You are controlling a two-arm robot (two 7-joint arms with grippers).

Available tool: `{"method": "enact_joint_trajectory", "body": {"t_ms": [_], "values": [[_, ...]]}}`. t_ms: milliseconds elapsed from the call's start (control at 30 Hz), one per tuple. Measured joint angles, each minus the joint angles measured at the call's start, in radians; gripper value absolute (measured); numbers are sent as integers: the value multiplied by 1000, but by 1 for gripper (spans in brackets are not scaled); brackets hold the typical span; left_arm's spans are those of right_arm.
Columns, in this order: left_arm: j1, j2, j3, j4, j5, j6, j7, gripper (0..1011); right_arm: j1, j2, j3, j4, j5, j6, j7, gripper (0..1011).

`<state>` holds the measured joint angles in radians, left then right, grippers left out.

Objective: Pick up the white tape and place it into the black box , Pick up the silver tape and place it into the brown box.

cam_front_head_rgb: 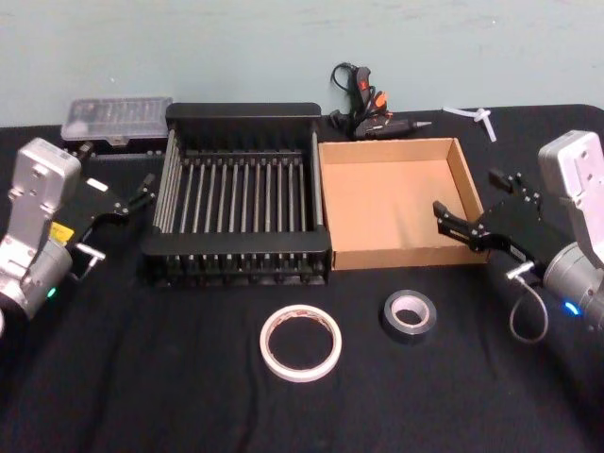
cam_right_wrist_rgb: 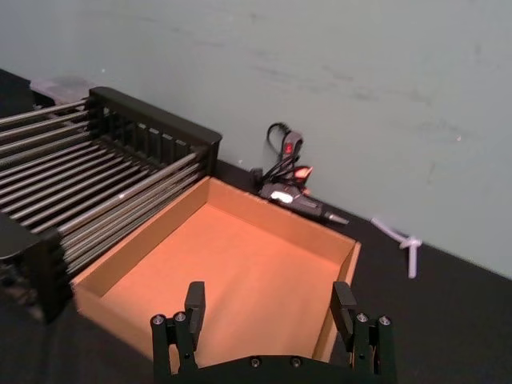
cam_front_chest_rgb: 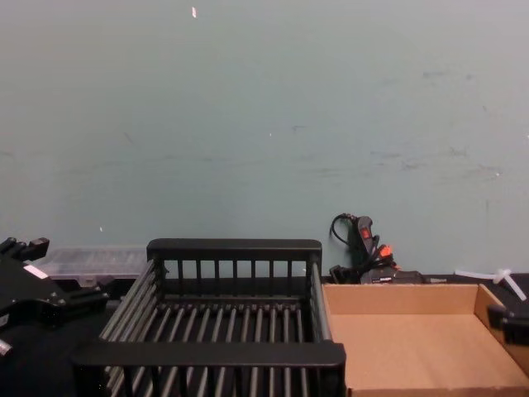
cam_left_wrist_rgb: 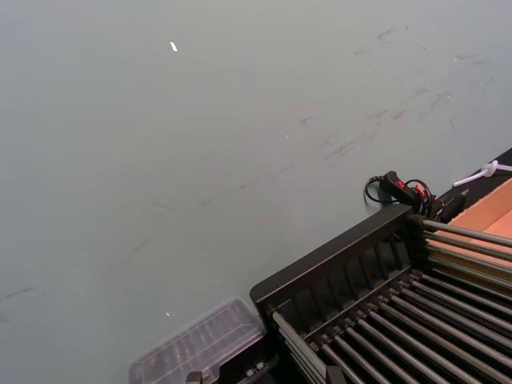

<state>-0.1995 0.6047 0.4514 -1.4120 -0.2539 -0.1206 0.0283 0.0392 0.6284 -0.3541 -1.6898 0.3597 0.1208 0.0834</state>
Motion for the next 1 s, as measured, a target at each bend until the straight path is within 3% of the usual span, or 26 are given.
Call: {"method": "enact_joint_trajectory", "body": {"t_ms": [500,800,1000], "values": [[0,0,0,0,0,0,0,1002,-131,9,40,-146,27,125,17,1002],[0,0,0,0,0,0,0,1001,-174,2,55,-177,30,185,26,1002],[0,0,0,0,0,0,0,1001,-191,-16,69,-190,53,259,33,1002]]}}
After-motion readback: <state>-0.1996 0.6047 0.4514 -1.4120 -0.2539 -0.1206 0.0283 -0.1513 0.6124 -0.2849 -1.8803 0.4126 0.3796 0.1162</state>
